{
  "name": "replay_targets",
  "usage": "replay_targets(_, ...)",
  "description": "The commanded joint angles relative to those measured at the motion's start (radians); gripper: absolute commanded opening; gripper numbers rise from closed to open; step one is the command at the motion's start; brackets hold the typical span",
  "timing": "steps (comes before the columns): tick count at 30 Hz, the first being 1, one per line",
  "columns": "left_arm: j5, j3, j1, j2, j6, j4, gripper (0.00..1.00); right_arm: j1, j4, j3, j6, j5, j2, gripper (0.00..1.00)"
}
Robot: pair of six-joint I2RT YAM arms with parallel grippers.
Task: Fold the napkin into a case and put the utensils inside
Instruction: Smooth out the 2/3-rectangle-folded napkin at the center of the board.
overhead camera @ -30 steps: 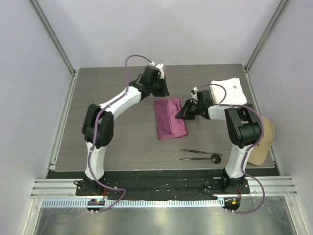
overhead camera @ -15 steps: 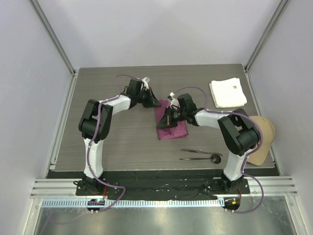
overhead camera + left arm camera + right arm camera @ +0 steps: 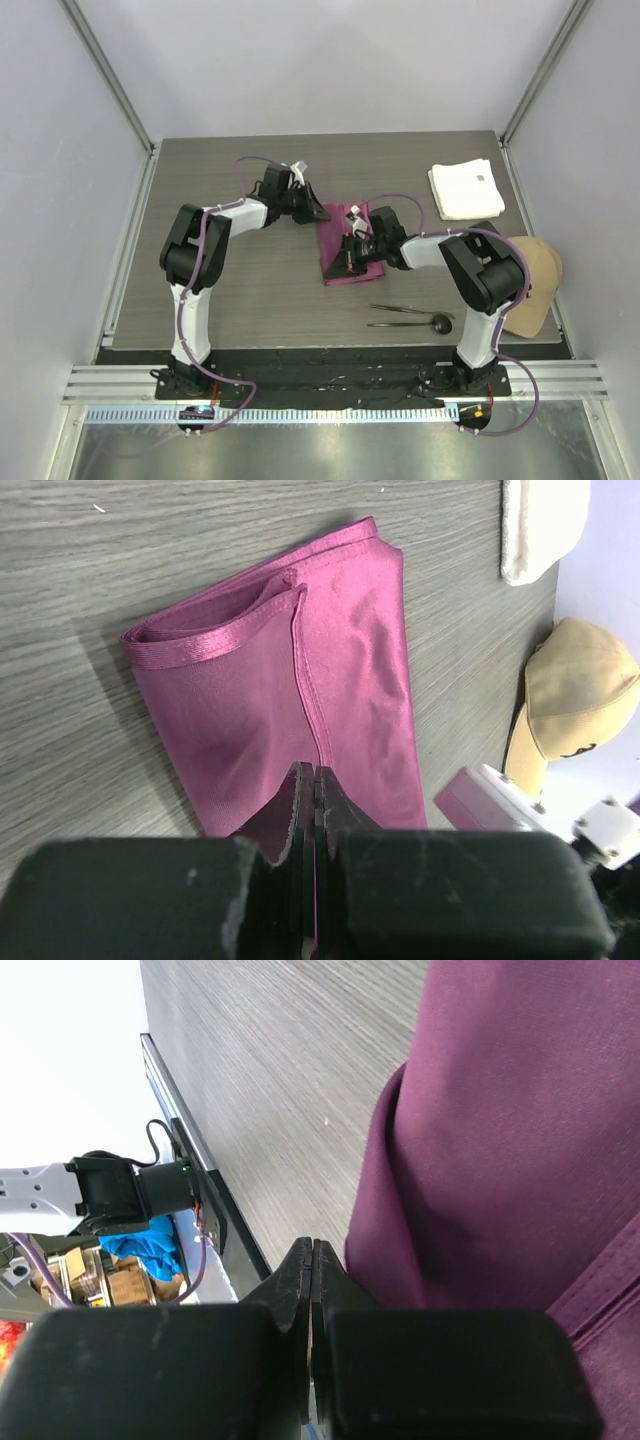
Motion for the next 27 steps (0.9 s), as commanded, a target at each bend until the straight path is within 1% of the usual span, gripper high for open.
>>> replay_targets(1,0.026,-0.010,-0.002,-0.086,0.007,0.027,0.00,-0.019,0.092,-0.023,-0.004,-0.034,0.023,0.01)
replay_targets(8,0.032,-0.076,-0.026,-0.161,0.026,0.013,0.00,-0.074,0.098,-0.078,-0.025,-0.051,0.028,0.01)
replay_targets(11,0.034,-0.119,-0.052,-0.193,0.041,-0.001,0.00,-0.086,0.112,-0.110,-0.025,-0.050,0.031,0.01)
replay_targets(15,0.028,-0.177,-0.107,-0.227,0.044,-0.004,0.00,-0.088,0.185,-0.151,0.004,-0.056,0.046,0.01)
replay_targets(17,0.014,-0.203,-0.130,-0.239,0.033,0.016,0.00,-0.087,0.190,-0.168,0.001,-0.044,0.059,0.01)
replay_targets(20,0.015,-0.201,-0.127,-0.210,0.021,0.044,0.00,-0.091,0.260,-0.194,0.027,-0.056,0.089,0.01)
replay_targets(22,0.043,-0.184,-0.105,-0.181,0.006,0.074,0.00,-0.100,0.287,-0.210,0.050,-0.062,0.099,0.01)
replay_targets(27,0.100,-0.141,-0.052,-0.066,-0.086,0.215,0.00,-0.123,0.279,-0.208,0.050,-0.050,0.097,0.01)
